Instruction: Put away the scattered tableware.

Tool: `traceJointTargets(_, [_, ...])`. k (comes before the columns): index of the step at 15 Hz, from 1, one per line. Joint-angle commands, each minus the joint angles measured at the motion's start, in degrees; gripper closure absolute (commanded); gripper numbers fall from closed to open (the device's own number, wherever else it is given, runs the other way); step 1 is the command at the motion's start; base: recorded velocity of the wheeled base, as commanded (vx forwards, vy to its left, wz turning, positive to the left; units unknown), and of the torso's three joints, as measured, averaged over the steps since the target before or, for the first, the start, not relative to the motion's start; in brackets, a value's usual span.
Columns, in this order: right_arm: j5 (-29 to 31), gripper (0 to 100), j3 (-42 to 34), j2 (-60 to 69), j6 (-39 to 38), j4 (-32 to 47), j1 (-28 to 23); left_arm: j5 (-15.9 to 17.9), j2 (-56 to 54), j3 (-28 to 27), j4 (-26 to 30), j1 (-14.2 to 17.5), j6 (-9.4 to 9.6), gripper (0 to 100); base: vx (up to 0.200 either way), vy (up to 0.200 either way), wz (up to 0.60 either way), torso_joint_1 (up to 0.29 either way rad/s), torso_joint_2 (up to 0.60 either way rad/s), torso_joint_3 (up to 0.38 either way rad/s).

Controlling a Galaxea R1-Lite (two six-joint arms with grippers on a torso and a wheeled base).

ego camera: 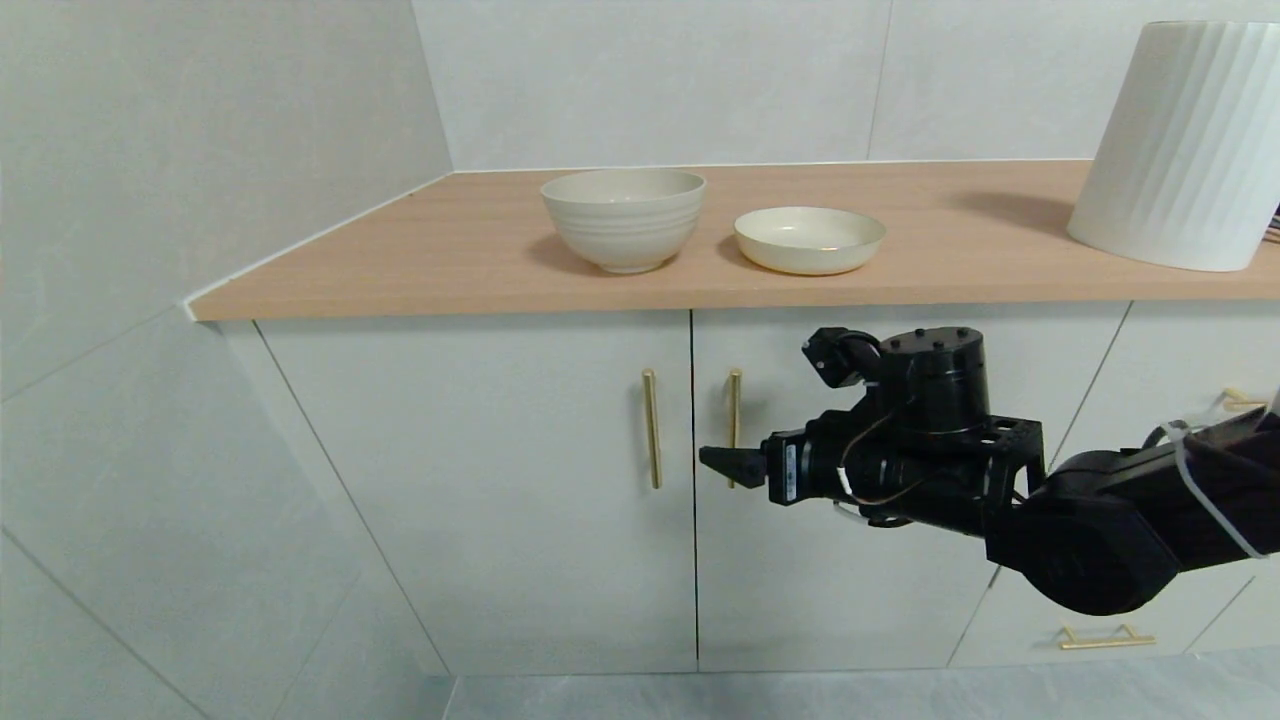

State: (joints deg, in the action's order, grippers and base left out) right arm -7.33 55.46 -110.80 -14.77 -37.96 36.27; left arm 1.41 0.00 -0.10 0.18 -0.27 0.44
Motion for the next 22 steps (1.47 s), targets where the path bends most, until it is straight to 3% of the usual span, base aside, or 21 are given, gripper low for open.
traceJointTargets(1, [-0.06,0,0.62,-2.93,-1.13,-1.94,0.03,-0.01,0.00,0.01,-0.01,0.00,0.00,0,0.000,0.000,0.00,0.000,0.00,0.000])
traceJointTargets(10, [-0.14,0,3.34,-6.09,-6.76,-8.44,0.12,-0.01,0.00,0.01,-0.01,0.00,0.00,0,0.000,0.000,0.00,0.000,0.00,0.000])
traceJointTargets(13, [0.03,0,3.34,-9.17,-7.90,-15.48,0.91,-0.01,0.00,0.01,-0.01,0.00,0.00,0,0.000,0.000,0.00,0.000,0.00,0.000])
traceJointTargets(22, [-2.17,0,0.88,-6.27,-9.92,-15.12,2.23,-0.01,0.00,0.01,-0.01,0.00,0.00,0,0.000,0.000,0.00,0.000,0.00,0.000])
